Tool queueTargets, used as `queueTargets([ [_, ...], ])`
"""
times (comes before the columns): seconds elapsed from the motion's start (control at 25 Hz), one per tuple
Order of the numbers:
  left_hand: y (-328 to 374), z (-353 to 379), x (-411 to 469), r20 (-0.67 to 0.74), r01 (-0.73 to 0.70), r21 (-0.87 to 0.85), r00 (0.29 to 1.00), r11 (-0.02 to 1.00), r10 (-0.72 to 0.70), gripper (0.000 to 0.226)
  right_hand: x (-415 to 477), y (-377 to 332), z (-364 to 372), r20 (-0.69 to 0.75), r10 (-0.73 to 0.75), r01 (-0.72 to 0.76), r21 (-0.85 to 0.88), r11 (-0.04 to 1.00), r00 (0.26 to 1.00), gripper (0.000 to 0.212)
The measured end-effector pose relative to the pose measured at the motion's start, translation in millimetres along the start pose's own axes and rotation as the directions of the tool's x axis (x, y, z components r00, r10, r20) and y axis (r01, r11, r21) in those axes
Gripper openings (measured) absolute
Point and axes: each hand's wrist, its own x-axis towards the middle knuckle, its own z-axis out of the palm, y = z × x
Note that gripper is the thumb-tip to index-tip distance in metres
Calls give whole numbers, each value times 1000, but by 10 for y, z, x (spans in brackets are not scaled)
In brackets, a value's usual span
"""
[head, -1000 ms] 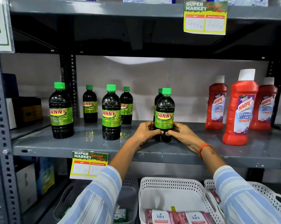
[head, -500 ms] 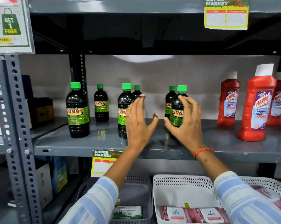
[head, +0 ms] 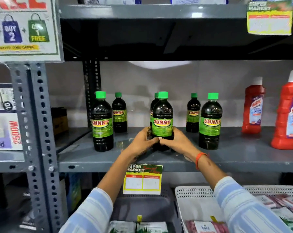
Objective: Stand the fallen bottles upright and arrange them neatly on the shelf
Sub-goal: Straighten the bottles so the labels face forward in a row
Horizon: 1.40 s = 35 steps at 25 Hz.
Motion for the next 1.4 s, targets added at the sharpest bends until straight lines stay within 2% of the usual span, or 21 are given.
queueTargets([
  [0.36,-42,25,17,-60,19,-20,998,1000,-20,48,-37,-8,-33,42,34,-35,19,999,999,35],
  [0.52,-44,25,-2,-92,21,-39,995,999,-25,48,-17,2,-18,86,39,-40,11,999,996,47],
  [0.72,-38,17,20,-113,29,-8,993,1000,-30,53,-37,-40,-14,88,53,-51,-24,998,995,50],
  [0.8,11,38,-32,-197,7,7,980,1000,-6,58,-50,-67,-11,46,54,-51,-59,997,997,68],
  [0.84,52,58,-89,-282,-43,34,958,999,51,59,-70,-98,-5,-45,18,-22,-87,996,999,77],
  [0.88,91,66,-167,-380,-127,104,912,986,157,59,-104,-144,14,-196,-73,48,-129,990,978,81],
  [0.92,125,56,-253,-466,-209,237,833,949,300,58,-154,-211,49,-353,-230,169,-197,966,907,80],
  [0.96,153,19,-327,-517,-242,413,732,878,444,57,-214,-303,105,-452,-422,306,-308,901,786,76],
  [1.0,165,-56,-388,-532,-221,579,627,785,569,57,-249,-406,190,-471,-577,411,-413,813,668,71],
  [1.04,160,-161,-425,-537,-156,691,544,706,645,60,-252,-496,300,-427,-675,489,-471,734,602,65],
  [1.08,148,-286,-468,-556,-69,741,494,668,668,65,-238,-587,429,-354,-710,543,-467,698,609,60],
  [1.12,110,-430,-514,-596,11,740,473,672,648,69,-182,-648,585,-271,-687,562,-415,715,674,56],
  [1.16,66,-574,-570,-647,65,699,481,712,592,74,-114,-697,746,-179,-606,525,-351,775,775,53],
  [1.2,11,-708,-627,-690,80,621,527,780,496,77,-27,-706,900,-76,-488,445,-305,842,870,54],
  [1.24,-34,-837,-691,-705,70,512,604,856,373,78,61,-699,1053,23,-354,346,-283,894,935,57],
  [1.32,-96,-1052,-754,-637,89,285,761,954,119,68,204,-646,1283,176,-138,175,-217,960,975,66],
  [1.4,-128,-1190,-743,-548,155,204,837,967,-18,48,275,-602,1399,295,-40,70,-90,993,955,72],
])
